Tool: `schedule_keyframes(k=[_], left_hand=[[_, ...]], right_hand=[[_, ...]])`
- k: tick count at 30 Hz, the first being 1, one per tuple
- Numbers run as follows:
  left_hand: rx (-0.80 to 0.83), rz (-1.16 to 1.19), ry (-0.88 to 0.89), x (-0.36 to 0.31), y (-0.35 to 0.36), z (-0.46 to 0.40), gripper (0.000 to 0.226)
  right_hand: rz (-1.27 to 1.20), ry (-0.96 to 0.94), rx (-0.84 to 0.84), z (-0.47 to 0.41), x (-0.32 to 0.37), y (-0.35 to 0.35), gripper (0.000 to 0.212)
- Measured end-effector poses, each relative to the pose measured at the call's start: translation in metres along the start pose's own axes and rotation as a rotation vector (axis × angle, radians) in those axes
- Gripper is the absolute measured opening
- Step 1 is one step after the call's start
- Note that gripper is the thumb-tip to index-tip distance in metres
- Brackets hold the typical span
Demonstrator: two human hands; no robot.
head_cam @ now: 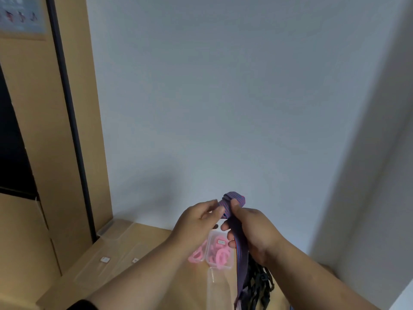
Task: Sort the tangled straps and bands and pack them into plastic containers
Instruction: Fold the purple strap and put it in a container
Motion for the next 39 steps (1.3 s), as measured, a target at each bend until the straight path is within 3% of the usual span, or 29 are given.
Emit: schedule_keyframes(k=[2,5,10,14,18,20,22,24,27,30,32,36,39], left_hand=[[0.046,0.168,-0.092,0.003,0.004,-0.002,0.025],[0.016,0.174,-0.101,0.0,0.003,-0.004,0.023],[-0.059,-0.249,-0.063,-0.006,-0.013,-0.009,0.01],[-0.003,-0.73,0.052,-0.019,-0.013,-0.011,0.008],[0.068,-0.882,0.12,-0.016,-0.007,-0.012,0.019],[0.103,-0.931,0.176,-0.013,-0.004,-0.013,0.027],[0.131,-0.872,0.219,-0.011,-0.003,-0.012,0.033],[0.106,-0.664,0.193,-0.008,-0.005,-0.011,0.039],[-0.021,-0.254,-0.055,0.001,-0.014,-0.009,0.029],[0.041,0.1,-0.309,0.012,-0.01,-0.011,0.036],[0.034,0.24,-0.344,0.012,-0.009,-0.011,0.036],[-0.024,0.292,-0.292,0.013,-0.011,-0.014,0.021],[-0.086,0.105,-0.196,0.016,-0.019,-0.02,0.01]], right_hand=[[0.029,-0.013,0.024,-0.001,0.0,0.005,0.049],[0.043,0.004,0.016,-0.004,0.0,0.006,0.047],[0.17,0.036,-0.002,-0.01,-0.006,0.001,0.049],[0.211,0.09,0.008,-0.011,-0.009,0.004,0.06],[0.098,0.154,0.002,-0.013,-0.016,0.004,0.071],[0.045,0.161,-0.015,-0.014,-0.018,0.003,0.064],[0.014,0.139,-0.047,-0.016,-0.016,0.0,0.053],[0.004,0.089,-0.078,-0.018,-0.011,-0.006,0.048],[0.031,0.018,-0.077,-0.02,-0.005,-0.012,0.048],[0.061,-0.021,-0.02,-0.023,-0.007,-0.009,0.046],[0.06,-0.033,0.022,-0.023,-0.008,-0.006,0.042],[0.063,-0.014,0.031,-0.024,-0.01,-0.004,0.041],[0.025,0.053,-0.015,-0.024,-0.017,-0.002,0.042]])
Point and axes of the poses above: each hand's wrist, its own z-axis away from the middle knuckle, its own y-axis out of the palm, x = y × z, the point moved 6 cm from there along -z, towards the middle knuckle, and after that the axes turned 8 degrees about x, right-handed, at the moved point
